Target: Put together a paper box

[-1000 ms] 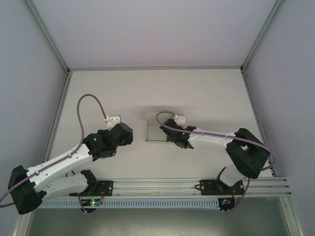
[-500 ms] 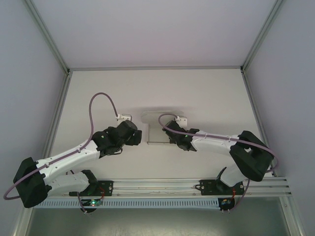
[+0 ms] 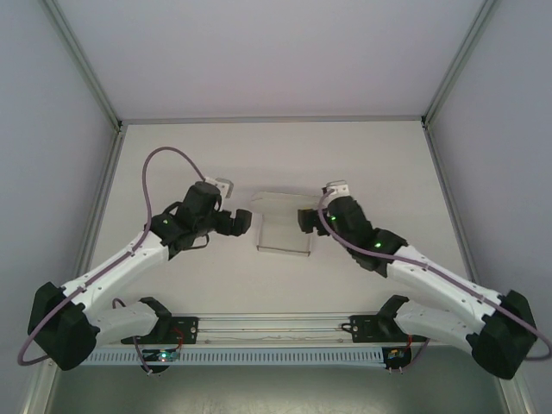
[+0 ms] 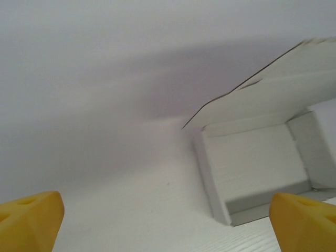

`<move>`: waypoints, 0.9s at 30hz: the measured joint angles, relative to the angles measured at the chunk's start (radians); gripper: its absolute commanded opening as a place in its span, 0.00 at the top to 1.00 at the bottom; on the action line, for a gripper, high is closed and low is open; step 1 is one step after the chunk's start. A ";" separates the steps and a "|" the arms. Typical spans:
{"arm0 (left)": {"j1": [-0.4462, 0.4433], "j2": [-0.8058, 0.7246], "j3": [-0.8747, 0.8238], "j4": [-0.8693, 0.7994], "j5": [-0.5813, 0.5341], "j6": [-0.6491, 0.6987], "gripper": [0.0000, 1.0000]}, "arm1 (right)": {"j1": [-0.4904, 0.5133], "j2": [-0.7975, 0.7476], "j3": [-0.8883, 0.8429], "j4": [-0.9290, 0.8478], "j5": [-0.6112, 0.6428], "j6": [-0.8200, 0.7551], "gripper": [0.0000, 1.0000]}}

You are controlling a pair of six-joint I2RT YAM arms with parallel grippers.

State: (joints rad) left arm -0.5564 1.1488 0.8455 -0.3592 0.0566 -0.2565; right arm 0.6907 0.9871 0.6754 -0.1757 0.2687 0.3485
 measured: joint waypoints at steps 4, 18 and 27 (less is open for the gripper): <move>0.011 0.115 0.111 0.009 0.116 0.137 0.00 | -0.105 -0.018 0.007 -0.007 -0.158 -0.174 0.04; 0.055 0.488 0.425 -0.143 0.292 0.491 0.03 | -0.235 0.294 0.204 -0.190 -0.428 -0.473 0.28; 0.065 0.514 0.430 -0.215 0.313 0.638 0.26 | -0.277 0.326 0.219 -0.206 -0.505 -0.507 0.38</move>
State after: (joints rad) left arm -0.4911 1.6627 1.2755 -0.5743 0.3698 0.3817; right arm 0.4141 1.3132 0.8948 -0.3813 -0.2367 -0.1581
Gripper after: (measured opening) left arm 0.806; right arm 0.661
